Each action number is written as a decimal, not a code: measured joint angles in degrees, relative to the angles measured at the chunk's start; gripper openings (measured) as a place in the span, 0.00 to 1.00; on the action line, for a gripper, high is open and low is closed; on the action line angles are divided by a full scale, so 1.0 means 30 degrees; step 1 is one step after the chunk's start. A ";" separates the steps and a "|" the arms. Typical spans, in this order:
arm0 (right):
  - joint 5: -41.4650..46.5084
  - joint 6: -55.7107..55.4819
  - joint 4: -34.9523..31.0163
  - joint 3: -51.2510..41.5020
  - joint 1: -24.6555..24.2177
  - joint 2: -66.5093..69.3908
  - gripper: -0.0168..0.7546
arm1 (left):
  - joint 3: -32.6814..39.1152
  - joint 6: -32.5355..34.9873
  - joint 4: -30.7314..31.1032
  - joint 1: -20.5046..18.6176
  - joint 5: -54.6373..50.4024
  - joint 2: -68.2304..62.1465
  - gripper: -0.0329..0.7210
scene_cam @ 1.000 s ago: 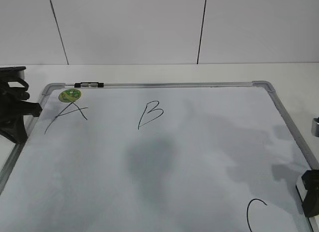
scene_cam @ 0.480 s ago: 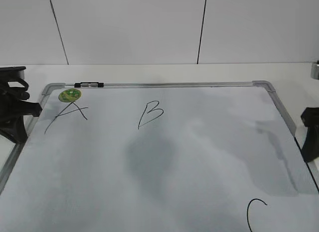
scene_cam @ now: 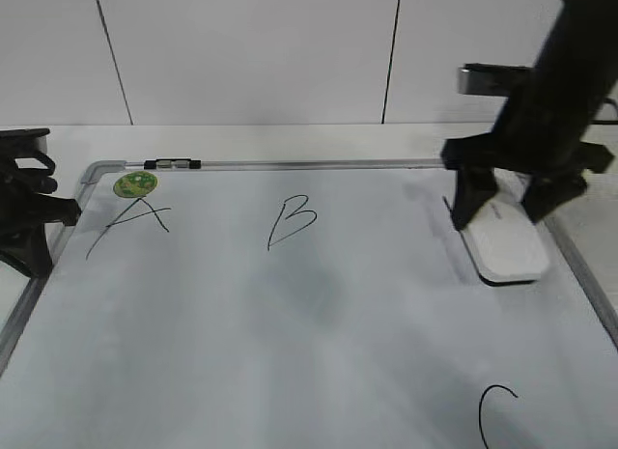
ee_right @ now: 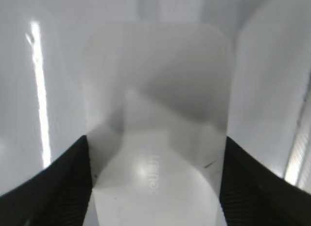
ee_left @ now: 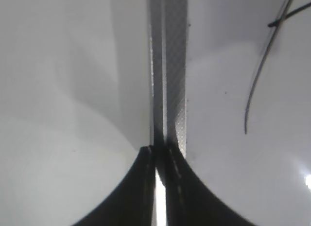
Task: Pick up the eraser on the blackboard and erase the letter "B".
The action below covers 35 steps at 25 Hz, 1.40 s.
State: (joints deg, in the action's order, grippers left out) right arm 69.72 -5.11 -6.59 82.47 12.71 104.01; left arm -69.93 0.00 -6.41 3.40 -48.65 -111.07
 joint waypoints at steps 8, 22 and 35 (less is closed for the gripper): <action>0.0016 -0.0078 0.0431 0.8402 0.2637 0.6830 0.72 | 0.0000 0.0000 0.0000 0.0000 -0.0101 0.0000 0.07; 0.1506 -0.0558 0.0781 1.4937 0.3772 1.1865 0.72 | -0.0017 0.0000 -0.0021 0.0000 -0.0274 -0.0031 0.07; 0.0520 -0.0656 0.1329 1.5396 0.6028 1.2647 0.72 | -0.0045 0.0000 0.0075 0.0000 -0.0388 -0.0031 0.06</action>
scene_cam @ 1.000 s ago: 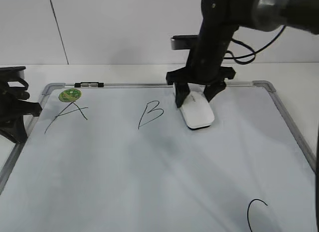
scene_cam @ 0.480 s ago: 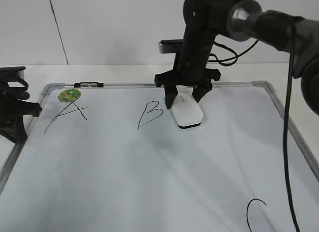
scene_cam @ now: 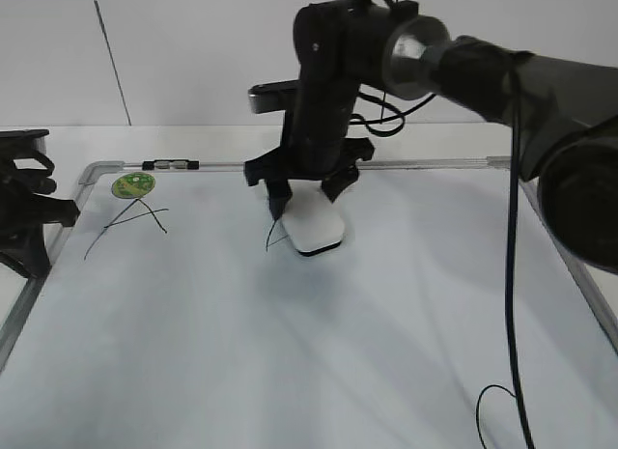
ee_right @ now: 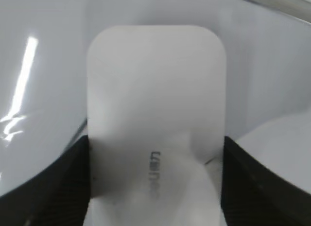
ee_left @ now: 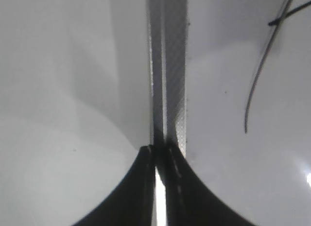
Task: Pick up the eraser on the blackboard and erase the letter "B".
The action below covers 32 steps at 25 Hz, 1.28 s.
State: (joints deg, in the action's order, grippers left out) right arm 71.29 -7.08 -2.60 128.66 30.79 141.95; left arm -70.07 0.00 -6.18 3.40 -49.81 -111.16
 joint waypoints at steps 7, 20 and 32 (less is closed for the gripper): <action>-0.0910 0.0000 0.0159 0.0037 0.2802 0.0072 0.72 | 0.0000 0.0000 0.0000 0.0000 -0.0034 0.0000 0.06; -0.0984 -0.0794 0.0176 0.0037 0.1979 0.0072 0.72 | 0.0000 0.0000 -0.0039 0.0000 -0.0036 -0.0009 0.06; -0.1320 -0.1011 0.0011 0.0100 -0.1571 0.0035 0.72 | 0.0000 0.0000 -0.0064 0.0000 0.0032 -0.0009 0.06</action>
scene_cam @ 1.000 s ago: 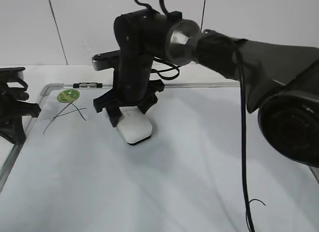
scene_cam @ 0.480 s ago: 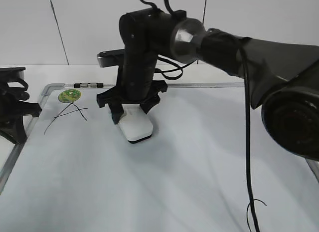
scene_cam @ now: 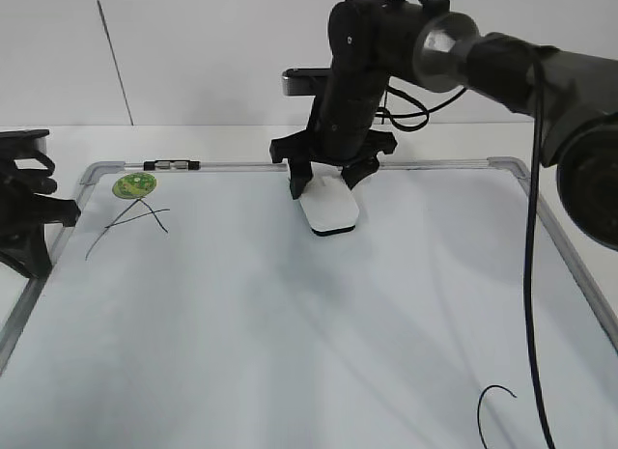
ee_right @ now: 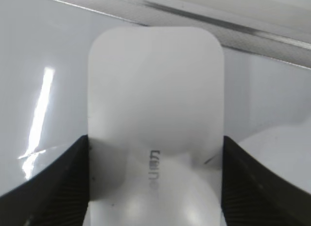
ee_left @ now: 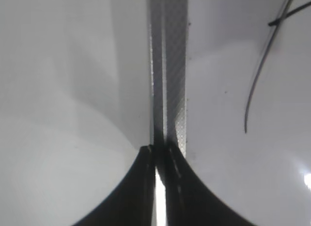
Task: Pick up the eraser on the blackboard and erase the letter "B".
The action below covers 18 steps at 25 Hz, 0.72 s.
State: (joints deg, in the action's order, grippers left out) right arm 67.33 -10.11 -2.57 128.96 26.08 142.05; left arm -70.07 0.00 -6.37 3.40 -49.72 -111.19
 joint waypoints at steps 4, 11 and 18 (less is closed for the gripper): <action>-0.0127 0.0527 -0.0958 -0.0127 -0.0107 -0.0331 0.72 | 0.0000 0.0000 0.0000 0.0000 0.0000 0.0000 0.06; 0.0672 0.1707 -0.0699 -0.4369 -0.0224 -0.3278 0.72 | 0.0000 0.0000 0.0000 0.0000 -0.0099 0.0000 0.06; 0.0901 0.1732 0.0856 -1.0021 -0.1011 -0.8428 0.72 | 0.0000 0.0000 0.0000 0.0000 -0.0099 0.0000 0.06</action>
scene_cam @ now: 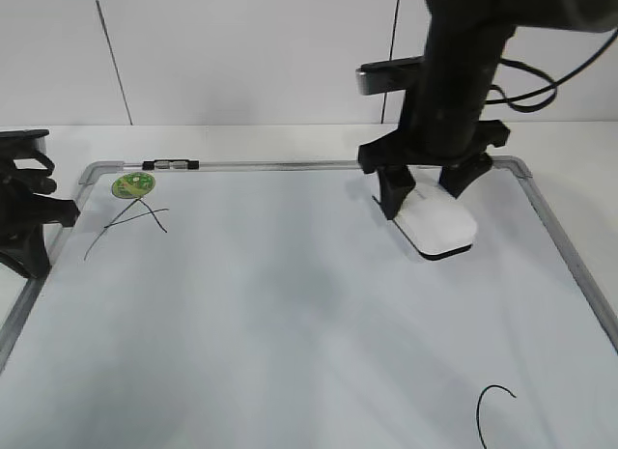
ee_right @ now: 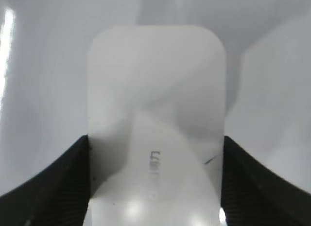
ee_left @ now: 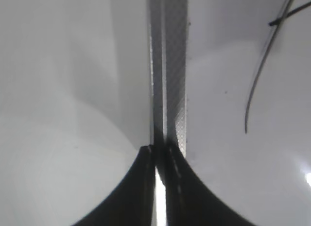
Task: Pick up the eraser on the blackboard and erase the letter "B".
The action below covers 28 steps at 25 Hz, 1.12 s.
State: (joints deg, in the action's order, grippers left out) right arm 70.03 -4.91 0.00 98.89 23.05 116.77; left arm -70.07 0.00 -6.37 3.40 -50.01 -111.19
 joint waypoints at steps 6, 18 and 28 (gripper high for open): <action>-0.0097 -0.0157 0.0000 -0.2781 -0.2051 -0.2214 0.72 | 0.0000 0.0000 0.0035 0.0000 0.0000 0.0000 0.06; -0.2853 -0.0075 0.0103 -0.5801 -0.5469 -0.2946 0.72 | -0.0045 0.0000 0.0035 0.0000 -0.0132 0.0000 0.06; -0.4772 -0.0016 0.0225 -0.7157 -0.5652 -0.2978 0.72 | -0.0045 0.0000 0.0035 0.0000 -0.0141 -0.0033 0.06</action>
State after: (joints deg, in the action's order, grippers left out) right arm 55.71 -4.96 0.67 77.42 6.09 107.84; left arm -70.20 0.00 -6.27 3.40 -50.44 -111.29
